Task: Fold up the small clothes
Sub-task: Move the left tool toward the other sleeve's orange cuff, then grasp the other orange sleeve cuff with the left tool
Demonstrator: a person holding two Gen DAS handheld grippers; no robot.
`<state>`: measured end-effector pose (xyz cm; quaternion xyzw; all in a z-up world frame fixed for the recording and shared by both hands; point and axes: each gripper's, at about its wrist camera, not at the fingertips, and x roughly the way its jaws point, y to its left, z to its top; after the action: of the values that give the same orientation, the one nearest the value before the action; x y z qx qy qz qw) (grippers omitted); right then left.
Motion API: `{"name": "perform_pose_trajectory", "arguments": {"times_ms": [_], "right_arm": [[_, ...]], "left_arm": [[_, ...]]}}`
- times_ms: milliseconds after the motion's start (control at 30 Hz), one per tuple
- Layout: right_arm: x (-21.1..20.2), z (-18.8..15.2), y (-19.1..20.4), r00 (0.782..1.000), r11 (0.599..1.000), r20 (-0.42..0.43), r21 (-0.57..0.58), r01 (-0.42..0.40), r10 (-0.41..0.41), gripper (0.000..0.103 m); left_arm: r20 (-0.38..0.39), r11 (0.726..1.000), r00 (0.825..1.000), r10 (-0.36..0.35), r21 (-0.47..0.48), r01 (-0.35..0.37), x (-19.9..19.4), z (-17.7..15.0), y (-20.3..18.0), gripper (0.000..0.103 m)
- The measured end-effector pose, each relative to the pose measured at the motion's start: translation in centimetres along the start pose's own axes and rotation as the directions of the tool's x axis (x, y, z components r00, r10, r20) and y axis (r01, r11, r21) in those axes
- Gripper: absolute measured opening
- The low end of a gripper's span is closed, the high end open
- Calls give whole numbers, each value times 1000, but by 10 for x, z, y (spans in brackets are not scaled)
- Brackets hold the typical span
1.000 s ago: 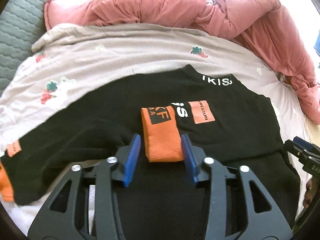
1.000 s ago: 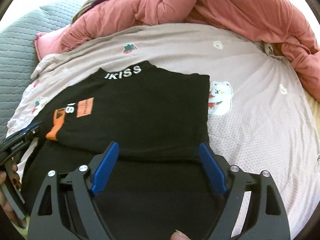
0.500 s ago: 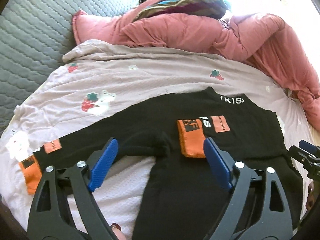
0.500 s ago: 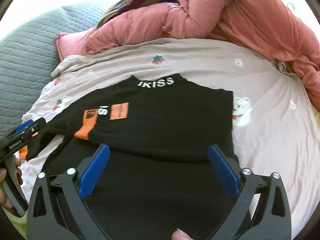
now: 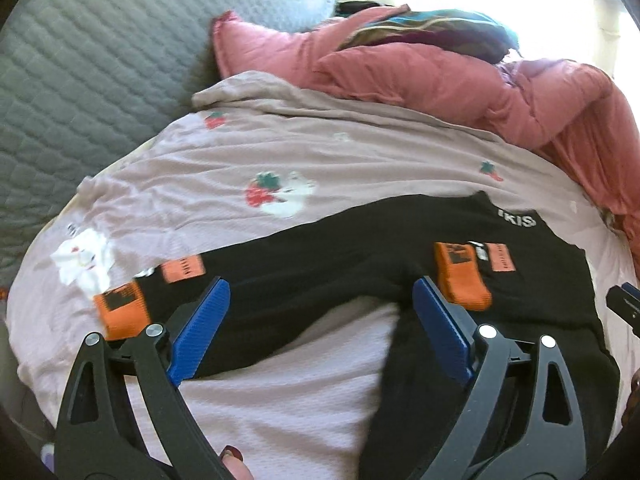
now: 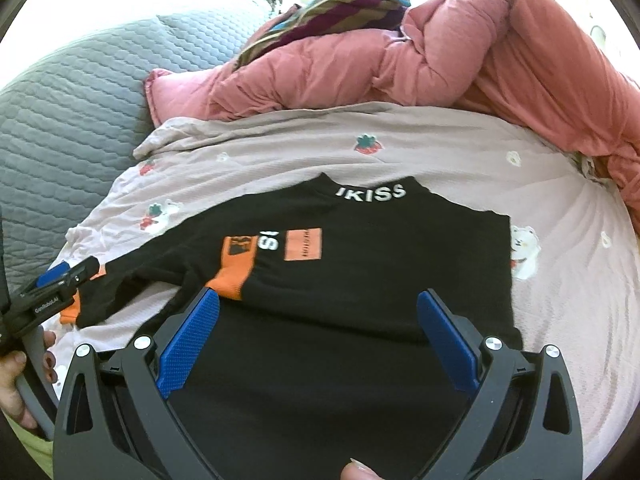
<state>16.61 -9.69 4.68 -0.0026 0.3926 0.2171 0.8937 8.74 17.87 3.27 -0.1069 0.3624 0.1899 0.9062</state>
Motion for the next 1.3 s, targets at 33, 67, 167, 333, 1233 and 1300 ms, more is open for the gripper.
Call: {"name": "perform_pose_trajectory", "arguments": {"times_ms": [33, 67, 167, 333, 1233, 1300], "right_arm": [[1, 0, 4, 1000, 1000, 0, -5, -3, 3, 99], [2, 0, 7, 1000, 1000, -1, -9, -5, 5, 99], [5, 1, 21, 1000, 999, -7, -34, -12, 12, 99], [9, 3, 42, 1000, 997, -7, -72, -23, 22, 99], [58, 8, 151, 988, 957, -95, -255, -139, 119, 99], [65, 5, 157, 986, 954, -108, -257, -152, 128, 99]], "left_arm": [[0, 1000, 1000, 3, -12, -3, -1, 0, 5, 86], [2, 1000, 1000, 6, -23, -6, -2, -1, 11, 86], [7, 998, 1000, 22, -60, -22, -4, -1, 30, 86], [3, 991, 999, 37, -130, -37, -3, -1, 57, 86], [-134, 852, 982, 134, -490, -183, 27, -30, 165, 92], [-144, 849, 982, 125, -497, -181, 30, -32, 166, 91]]}}
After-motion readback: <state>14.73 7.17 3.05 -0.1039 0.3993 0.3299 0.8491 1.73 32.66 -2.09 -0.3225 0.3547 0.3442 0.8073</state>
